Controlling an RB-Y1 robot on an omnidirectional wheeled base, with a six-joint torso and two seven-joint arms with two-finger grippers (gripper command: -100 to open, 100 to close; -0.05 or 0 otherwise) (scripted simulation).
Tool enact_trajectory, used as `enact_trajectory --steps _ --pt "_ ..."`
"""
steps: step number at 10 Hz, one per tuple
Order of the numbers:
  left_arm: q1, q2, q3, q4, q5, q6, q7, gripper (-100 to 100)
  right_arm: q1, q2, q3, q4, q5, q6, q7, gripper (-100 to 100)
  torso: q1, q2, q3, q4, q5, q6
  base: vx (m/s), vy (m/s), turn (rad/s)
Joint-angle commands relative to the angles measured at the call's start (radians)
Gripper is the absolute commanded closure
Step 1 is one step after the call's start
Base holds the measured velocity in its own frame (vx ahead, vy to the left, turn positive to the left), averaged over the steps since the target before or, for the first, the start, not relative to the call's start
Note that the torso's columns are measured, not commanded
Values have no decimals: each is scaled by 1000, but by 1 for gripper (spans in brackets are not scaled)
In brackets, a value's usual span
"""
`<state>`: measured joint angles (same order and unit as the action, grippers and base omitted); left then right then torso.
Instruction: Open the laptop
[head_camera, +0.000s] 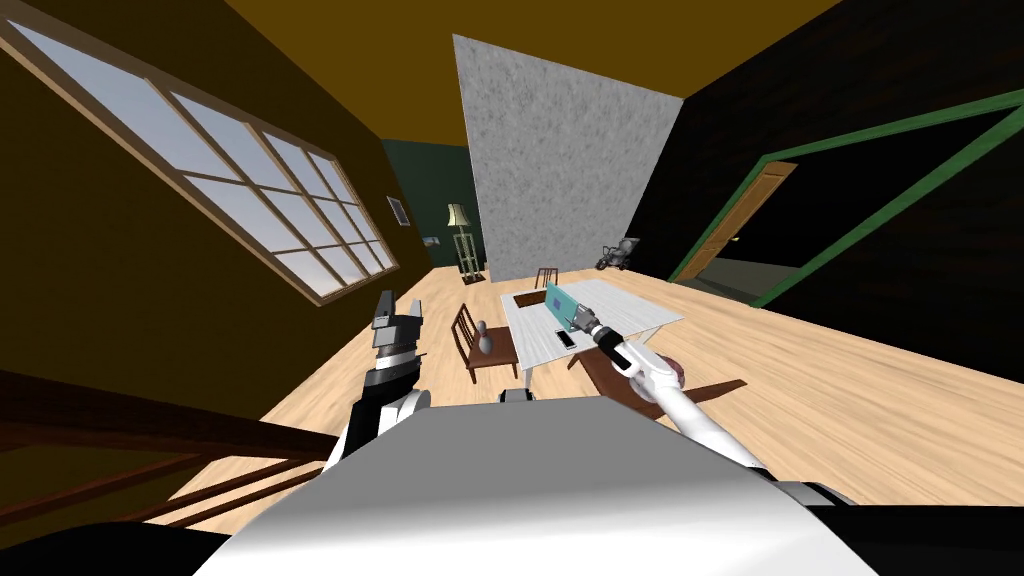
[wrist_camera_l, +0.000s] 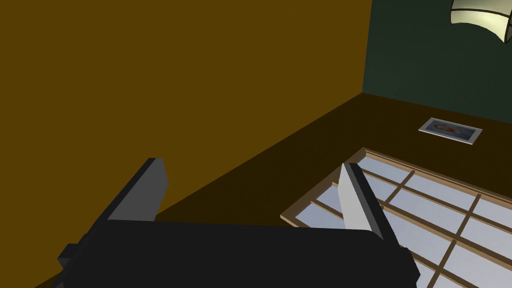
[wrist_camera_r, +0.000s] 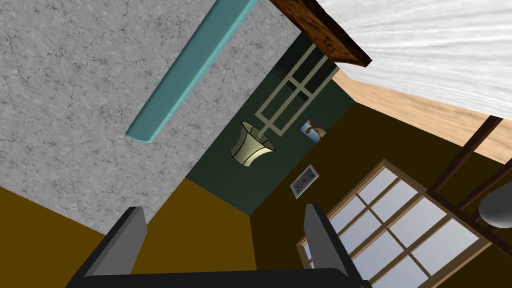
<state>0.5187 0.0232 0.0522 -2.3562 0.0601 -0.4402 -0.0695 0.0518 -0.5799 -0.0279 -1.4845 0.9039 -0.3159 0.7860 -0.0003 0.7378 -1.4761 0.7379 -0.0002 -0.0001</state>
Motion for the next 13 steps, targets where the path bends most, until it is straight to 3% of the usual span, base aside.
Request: enact_trajectory --steps 1,6,8,9,13 --pt "0 0 0 0 0 0 0 0 -26 -52 -1 56 62 28 51 -100 1 0 0 0 0 0 14 31 77" --pt "0 0 0 0 0 0 0 0 -71 -126 -6 146 148 60 125 -100 0 1 0 0 0 0 12 23 52" --pt "0 0 0 0 0 0 0 0 -60 -120 -5 129 139 59 115 -100 0 1 0 0 0 0 2 3 4" --pt "0 0 0 0 0 0 0 0 -60 -120 -5 129 138 59 115 100 0 1 0 0 0 0 0 0 0" --pt "0 0 0 0 0 0 0 0 -90 -151 11 191 44 27 -14 100 -4 -3 -2 -1 -2 0 -19 -115 69"
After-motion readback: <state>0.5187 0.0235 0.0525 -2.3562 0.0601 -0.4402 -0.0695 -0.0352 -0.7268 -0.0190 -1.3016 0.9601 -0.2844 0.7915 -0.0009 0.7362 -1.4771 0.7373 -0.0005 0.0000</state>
